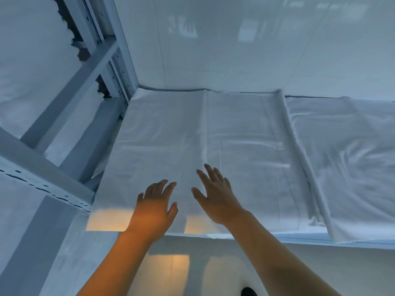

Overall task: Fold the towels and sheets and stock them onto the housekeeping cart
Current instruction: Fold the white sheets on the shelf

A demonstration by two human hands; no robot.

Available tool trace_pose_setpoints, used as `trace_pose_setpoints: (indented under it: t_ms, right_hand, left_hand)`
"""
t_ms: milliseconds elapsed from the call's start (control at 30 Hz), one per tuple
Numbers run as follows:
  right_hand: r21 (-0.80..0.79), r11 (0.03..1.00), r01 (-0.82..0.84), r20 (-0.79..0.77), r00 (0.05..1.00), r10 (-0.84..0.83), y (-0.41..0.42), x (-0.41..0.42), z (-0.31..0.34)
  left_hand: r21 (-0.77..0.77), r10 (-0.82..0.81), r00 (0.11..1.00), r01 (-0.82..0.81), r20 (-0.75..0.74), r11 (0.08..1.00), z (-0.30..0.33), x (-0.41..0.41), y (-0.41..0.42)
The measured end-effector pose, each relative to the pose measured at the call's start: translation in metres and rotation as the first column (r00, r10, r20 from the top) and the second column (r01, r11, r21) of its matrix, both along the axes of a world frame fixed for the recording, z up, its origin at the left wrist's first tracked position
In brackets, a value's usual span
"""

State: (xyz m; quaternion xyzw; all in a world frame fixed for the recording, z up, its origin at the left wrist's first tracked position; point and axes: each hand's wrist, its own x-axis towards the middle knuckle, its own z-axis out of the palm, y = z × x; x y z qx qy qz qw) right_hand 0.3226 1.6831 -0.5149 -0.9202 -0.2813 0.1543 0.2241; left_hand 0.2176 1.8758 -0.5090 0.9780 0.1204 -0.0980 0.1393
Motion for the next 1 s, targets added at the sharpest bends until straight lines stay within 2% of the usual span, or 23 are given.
trace_pose_setpoints:
  t_ms: [167, 267, 333, 467, 500, 733, 900, 1000]
  right_hand:
    - [-0.005, 1.000, -0.011, 0.114, 0.993, 0.012, 0.032, 0.023, -0.037]
    - [-0.085, 0.996, -0.012, 0.138, 0.990, 0.024, 0.041, 0.030, -0.067]
    - [-0.154, 0.988, 0.001, 0.196, 0.980, 0.029, 0.044, 0.027, -0.085]
    - [-0.163, 0.987, 0.014, 0.260, 0.965, 0.029, 0.047, 0.028, -0.097]
    - [-0.170, 0.985, 0.014, 0.270, 0.962, 0.033, 0.046, 0.028, -0.097]
    - [-0.207, 0.969, 0.132, 0.241, 0.967, -0.080, 0.087, 0.015, -0.083]
    - [-0.160, 0.985, -0.059, 0.178, 0.980, 0.087, 0.166, -0.015, -0.081]
    - [-0.118, 0.985, -0.125, 0.164, 0.976, 0.144, 0.209, -0.031, -0.081]
  left_hand:
    - [0.088, -0.034, 0.996, 0.042, -0.086, 0.995, -0.039, 0.021, 0.025]
    - [0.091, -0.024, 0.994, 0.034, -0.109, 0.995, -0.060, 0.018, 0.033]
    - [0.085, -0.033, 0.996, 0.041, -0.088, 0.995, -0.064, 0.009, 0.036]
    - [0.093, -0.032, 0.999, 0.033, -0.012, 0.995, -0.077, 0.004, 0.045]
    - [0.106, -0.014, 0.999, 0.018, -0.032, 0.994, -0.081, 0.004, 0.048]
    - [0.227, 0.329, 0.939, -0.300, -0.104, 0.927, -0.068, -0.037, 0.098]
    - [0.214, 0.442, 0.897, -0.427, -0.021, 0.878, -0.057, -0.078, 0.113]
    - [0.133, 0.566, 0.824, -0.561, 0.000, 0.817, -0.055, -0.087, 0.118]
